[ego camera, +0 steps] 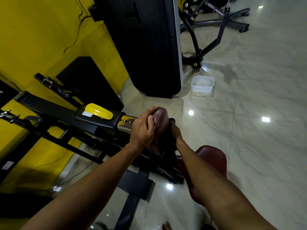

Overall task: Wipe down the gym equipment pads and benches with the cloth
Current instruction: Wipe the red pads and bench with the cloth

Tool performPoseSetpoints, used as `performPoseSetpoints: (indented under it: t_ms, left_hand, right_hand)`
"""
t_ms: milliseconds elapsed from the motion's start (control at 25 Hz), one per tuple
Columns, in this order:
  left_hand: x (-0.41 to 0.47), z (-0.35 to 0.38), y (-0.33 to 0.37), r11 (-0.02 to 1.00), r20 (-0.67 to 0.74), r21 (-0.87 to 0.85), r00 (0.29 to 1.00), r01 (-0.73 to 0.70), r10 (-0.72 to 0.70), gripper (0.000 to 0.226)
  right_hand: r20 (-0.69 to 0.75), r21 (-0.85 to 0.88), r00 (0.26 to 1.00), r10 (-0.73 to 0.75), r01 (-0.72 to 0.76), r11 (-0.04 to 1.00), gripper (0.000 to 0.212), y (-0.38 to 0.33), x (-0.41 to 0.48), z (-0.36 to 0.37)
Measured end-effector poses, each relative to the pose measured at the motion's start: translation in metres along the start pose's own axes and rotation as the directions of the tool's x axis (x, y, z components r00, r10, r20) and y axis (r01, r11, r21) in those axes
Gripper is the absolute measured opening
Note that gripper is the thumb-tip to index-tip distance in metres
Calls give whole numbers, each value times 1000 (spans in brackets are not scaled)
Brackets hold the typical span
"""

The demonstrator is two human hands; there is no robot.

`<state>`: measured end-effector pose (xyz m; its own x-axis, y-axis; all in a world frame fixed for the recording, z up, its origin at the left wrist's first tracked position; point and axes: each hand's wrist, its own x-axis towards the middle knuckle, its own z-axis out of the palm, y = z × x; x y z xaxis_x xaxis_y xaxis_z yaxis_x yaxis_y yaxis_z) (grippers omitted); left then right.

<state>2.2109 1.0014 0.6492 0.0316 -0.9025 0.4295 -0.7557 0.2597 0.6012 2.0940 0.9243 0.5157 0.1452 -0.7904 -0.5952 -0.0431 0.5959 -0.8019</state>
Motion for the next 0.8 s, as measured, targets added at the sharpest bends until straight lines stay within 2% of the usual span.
performPoseSetpoints:
  t_ms: [120, 160, 240, 280, 320, 360, 400, 440, 520, 560, 640, 680, 800]
  left_hand:
    - [0, 1, 1, 1000, -5, 4, 1000, -4, 4, 45]
    - [0, 1, 0, 1000, -1, 7, 1000, -8, 8, 44]
    - [1, 2, -4, 1000, 15, 12, 1000, -10, 10, 45]
    - [1, 3, -6, 1000, 24, 13, 1000, -6, 6, 46]
    - [1, 4, -7, 1000, 27, 16, 1000, -3, 2, 46]
    - [2, 4, -6, 1000, 26, 20, 1000, -3, 3, 46]
    - [1, 4, -5, 1000, 22, 25, 1000, -7, 7, 46]
    - [2, 4, -4, 999, 15, 33, 1000, -14, 14, 46]
    - [3, 2, -2, 999, 16, 50, 1000, -22, 21, 47]
    - [2, 1, -1, 998, 18, 58, 1000, -22, 21, 48]
    - [1, 0, 1, 998, 17, 70, 1000, -9, 8, 48]
    - [1, 0, 2, 997, 17, 76, 1000, -2, 0, 47]
    - [0, -3, 8, 996, 22, 93, 1000, 3, -5, 43]
  right_hand:
    - [-129, 45, 985, -112, 118, 992, 66, -22, -29, 5]
    - [-183, 44, 967, -175, 186, 982, 66, -32, -42, 8]
    - [-227, -31, 897, -380, 383, 923, 57, -51, -69, 14]
    - [-234, -81, 836, -496, 492, 867, 53, -56, -83, 17]
    - [-243, -101, 777, -580, 575, 812, 51, -60, -94, 18]
    - [-261, -90, 748, -610, 610, 787, 51, -59, -96, 19]
    - [-275, -52, 762, -586, 597, 801, 53, -54, -89, 19]
    - [-274, -17, 812, -515, 532, 847, 57, -50, -76, 18]
    - [-201, 8, 943, -264, 271, 962, 65, -44, -47, 13]
    - [-141, 6, 979, -146, 148, 989, 67, -41, -36, 9]
    - [-55, 29, 998, 9, -8, 1000, 64, -33, -13, 2]
    - [-39, 40, 999, 34, -33, 999, 64, -29, -5, 1]
    - [-30, -60, 1000, 0, -2, 998, 74, -28, -6, -5]
